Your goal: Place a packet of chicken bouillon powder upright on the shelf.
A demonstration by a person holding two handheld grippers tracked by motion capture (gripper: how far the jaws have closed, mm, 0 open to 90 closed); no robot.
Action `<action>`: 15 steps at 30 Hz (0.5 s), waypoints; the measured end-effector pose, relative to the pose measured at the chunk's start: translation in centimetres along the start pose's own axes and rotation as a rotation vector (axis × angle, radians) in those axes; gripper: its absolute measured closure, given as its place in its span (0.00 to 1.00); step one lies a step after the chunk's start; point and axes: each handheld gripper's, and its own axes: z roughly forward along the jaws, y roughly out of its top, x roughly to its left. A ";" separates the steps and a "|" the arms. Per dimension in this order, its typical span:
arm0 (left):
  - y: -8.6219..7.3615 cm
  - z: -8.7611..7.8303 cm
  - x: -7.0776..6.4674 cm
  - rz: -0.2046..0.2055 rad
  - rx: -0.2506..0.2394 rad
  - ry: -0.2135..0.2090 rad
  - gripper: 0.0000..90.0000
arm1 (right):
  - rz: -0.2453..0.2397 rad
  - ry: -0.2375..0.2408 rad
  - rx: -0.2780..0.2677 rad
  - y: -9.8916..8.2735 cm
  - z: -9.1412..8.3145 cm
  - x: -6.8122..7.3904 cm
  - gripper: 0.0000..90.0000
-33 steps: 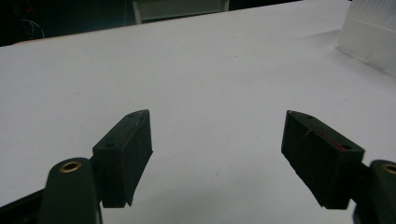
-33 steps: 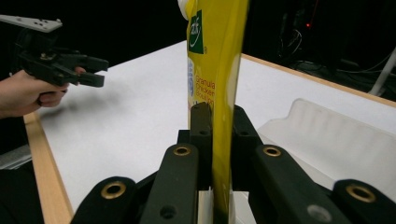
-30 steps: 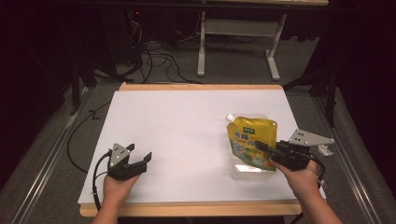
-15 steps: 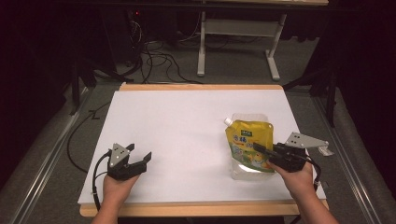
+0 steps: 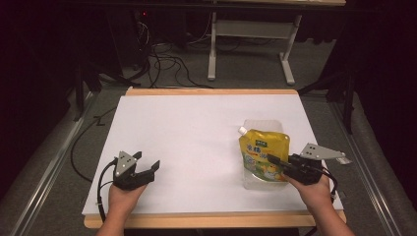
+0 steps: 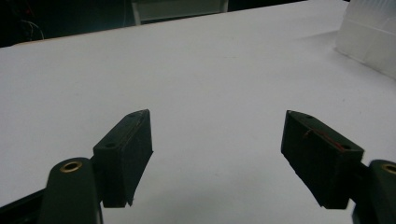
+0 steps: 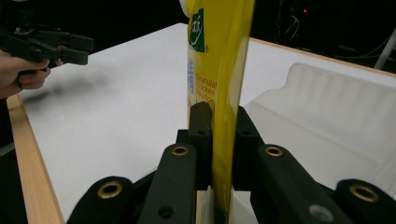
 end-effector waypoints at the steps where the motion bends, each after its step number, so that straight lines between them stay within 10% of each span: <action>1: 0.0 0.0 0.0 -0.001 0.000 -0.001 0.28 | 0.006 -0.001 0.003 -0.1 -0.1 0.0 0.93; 15: 0.0 0.0 -0.1 -0.003 -0.002 -0.012 0.28 | 0.054 -0.033 -0.029 -1.9 -0.7 0.3 0.92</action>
